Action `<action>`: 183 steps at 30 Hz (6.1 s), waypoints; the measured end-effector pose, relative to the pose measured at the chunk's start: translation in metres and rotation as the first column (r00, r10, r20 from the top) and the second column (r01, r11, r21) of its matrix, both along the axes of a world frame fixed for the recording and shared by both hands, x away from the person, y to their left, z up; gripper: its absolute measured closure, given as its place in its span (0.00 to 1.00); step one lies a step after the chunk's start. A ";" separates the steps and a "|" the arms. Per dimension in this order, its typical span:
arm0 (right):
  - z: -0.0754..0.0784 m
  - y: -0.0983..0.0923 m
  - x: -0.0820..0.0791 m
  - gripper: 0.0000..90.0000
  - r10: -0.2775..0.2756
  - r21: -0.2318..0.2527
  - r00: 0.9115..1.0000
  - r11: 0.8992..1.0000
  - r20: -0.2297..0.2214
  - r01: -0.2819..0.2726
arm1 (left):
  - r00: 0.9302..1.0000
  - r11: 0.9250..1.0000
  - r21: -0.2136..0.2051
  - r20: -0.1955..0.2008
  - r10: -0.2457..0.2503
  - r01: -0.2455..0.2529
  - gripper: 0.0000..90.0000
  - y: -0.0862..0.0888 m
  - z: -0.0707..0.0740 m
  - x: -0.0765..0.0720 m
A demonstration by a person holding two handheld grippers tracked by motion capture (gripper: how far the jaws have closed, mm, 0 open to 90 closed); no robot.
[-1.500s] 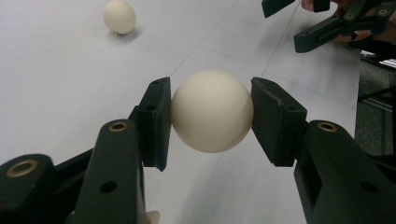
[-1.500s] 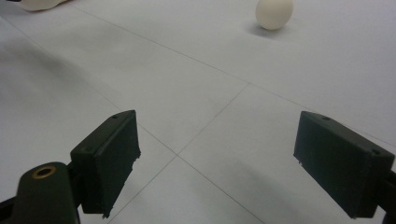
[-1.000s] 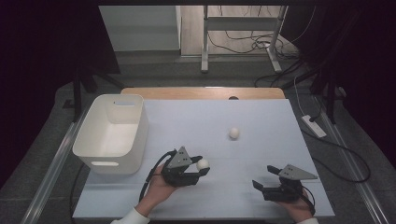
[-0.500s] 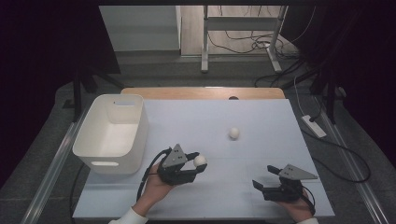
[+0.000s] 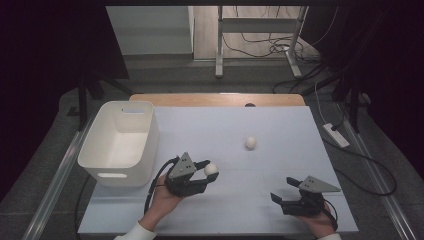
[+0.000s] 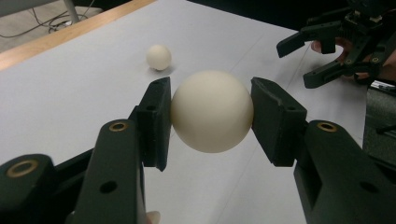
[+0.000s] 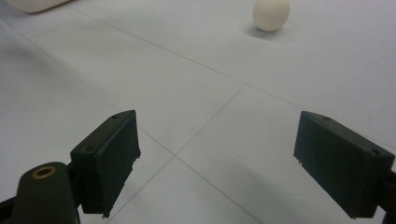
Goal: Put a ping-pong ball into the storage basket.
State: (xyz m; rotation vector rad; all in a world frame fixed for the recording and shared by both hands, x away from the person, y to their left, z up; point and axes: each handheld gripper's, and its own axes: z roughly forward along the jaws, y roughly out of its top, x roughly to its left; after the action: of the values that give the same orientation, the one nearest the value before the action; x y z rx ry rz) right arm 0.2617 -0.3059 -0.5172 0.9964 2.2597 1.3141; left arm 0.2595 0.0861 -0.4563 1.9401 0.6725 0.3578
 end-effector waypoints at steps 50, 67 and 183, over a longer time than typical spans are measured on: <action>0.000 0.000 0.000 0.16 -0.001 -0.002 1.000 1.000 0.002 0.001 | 0.996 0.994 -0.084 0.044 0.078 -0.074 0.57 0.034 0.019 -0.001; 0.000 -0.001 0.000 0.16 -0.002 -0.005 1.000 1.000 0.004 0.002 | 0.991 0.989 -0.104 0.064 0.116 -0.109 0.57 0.047 0.025 -0.002; 0.001 -0.005 0.000 0.16 -0.019 0.006 1.000 1.000 0.007 0.019 | 0.932 0.932 -0.170 0.119 0.341 -0.320 0.57 0.117 0.051 -0.011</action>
State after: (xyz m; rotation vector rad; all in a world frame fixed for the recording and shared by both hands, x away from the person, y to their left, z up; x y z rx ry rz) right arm 0.2616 -0.3105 -0.5164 1.0111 2.2377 1.3149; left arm 0.2488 0.2034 -0.4049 1.6394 0.9057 0.6361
